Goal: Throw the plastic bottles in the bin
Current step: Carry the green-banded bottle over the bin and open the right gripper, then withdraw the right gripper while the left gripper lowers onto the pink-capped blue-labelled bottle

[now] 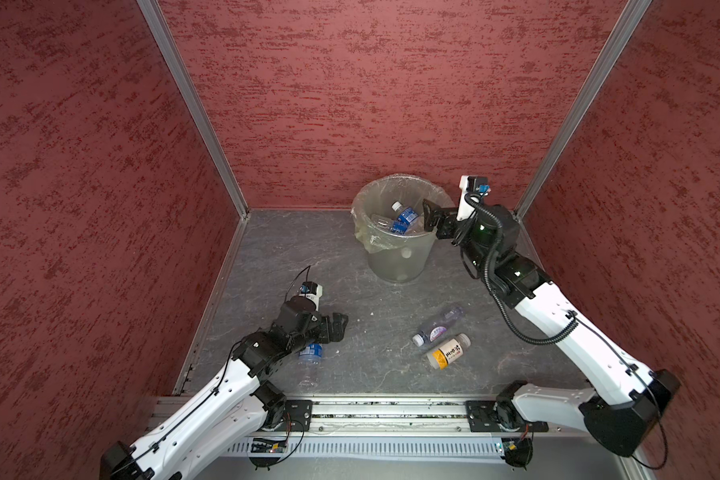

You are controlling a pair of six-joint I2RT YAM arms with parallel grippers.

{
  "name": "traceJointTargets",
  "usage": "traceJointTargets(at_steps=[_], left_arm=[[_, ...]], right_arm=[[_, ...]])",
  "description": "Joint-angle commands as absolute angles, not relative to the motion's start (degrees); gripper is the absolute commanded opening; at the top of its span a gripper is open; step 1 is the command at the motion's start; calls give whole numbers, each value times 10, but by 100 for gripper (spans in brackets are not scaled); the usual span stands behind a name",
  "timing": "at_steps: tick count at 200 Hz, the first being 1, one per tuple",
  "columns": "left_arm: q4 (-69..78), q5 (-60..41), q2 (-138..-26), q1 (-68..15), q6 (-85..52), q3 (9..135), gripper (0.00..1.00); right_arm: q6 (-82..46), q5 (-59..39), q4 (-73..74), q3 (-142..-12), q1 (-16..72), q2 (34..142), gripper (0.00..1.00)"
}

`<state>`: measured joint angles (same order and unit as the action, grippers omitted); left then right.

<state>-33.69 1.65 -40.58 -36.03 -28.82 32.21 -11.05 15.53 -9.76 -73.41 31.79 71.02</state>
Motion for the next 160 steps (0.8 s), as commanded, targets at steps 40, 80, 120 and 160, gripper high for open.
traceJointTargets(at_steps=[40, 80, 120, 160], left_arm=[[-430, 126, -428, -422, -364, 352, 100], [-487, 194, -446, -466, -427, 358, 99], [-517, 205, -454, -472, -475, 350, 96], [-538, 198, -465, -475, -509, 339, 96]], right_arm=[[-156, 127, -135, -630, 324, 658, 99], [-161, 119, -143, -582, 332, 638, 99], [-163, 123, -152, -554, 339, 622, 98], [-166, 123, -155, -526, 338, 608, 98]])
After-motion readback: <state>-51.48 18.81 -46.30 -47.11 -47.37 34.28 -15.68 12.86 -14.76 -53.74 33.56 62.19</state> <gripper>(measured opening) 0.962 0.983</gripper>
